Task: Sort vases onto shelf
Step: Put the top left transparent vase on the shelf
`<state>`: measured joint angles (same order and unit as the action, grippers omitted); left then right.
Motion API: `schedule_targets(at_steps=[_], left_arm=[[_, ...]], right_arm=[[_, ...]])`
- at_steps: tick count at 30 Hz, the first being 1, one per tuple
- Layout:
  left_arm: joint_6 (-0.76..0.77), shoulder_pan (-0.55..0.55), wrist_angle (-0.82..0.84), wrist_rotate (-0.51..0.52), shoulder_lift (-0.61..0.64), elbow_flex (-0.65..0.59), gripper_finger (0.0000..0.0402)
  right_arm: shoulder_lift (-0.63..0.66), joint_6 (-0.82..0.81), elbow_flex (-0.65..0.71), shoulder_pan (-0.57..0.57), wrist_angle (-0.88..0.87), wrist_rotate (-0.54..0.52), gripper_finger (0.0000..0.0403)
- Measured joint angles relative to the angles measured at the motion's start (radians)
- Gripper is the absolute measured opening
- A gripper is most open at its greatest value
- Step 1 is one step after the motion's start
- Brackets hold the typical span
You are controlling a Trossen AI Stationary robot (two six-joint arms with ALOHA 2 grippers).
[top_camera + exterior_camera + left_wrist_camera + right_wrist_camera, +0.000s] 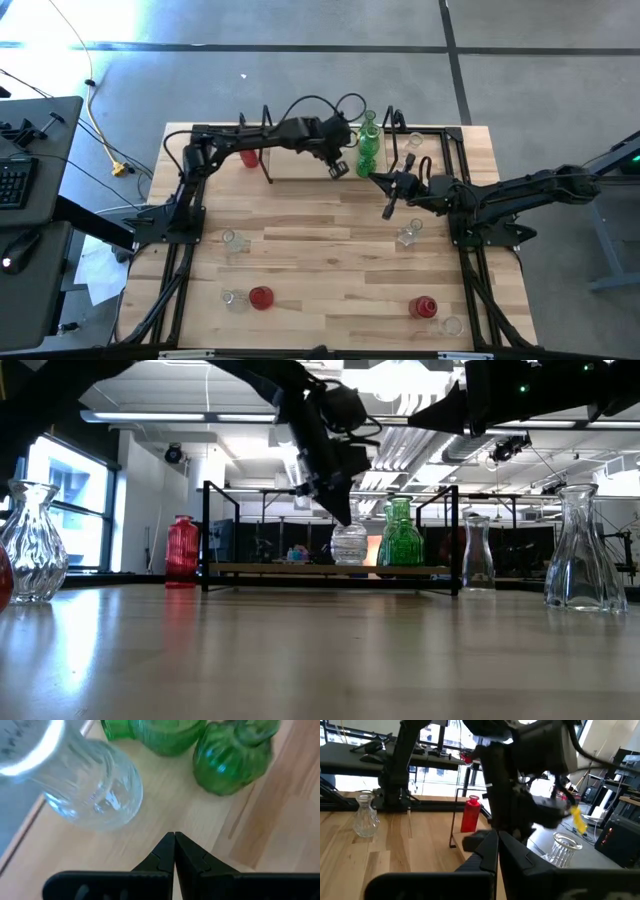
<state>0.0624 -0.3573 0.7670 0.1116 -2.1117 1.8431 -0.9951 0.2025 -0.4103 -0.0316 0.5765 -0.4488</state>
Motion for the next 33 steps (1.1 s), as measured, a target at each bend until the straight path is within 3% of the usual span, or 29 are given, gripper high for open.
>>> schedule_targets(at_steps=[33], left_arm=[[-0.041,-0.076,-0.122,0.039,-0.051,0.029,0.0000]], right_arm=[[0.000,0.016,0.000,-0.009,0.011,0.000,0.0000]])
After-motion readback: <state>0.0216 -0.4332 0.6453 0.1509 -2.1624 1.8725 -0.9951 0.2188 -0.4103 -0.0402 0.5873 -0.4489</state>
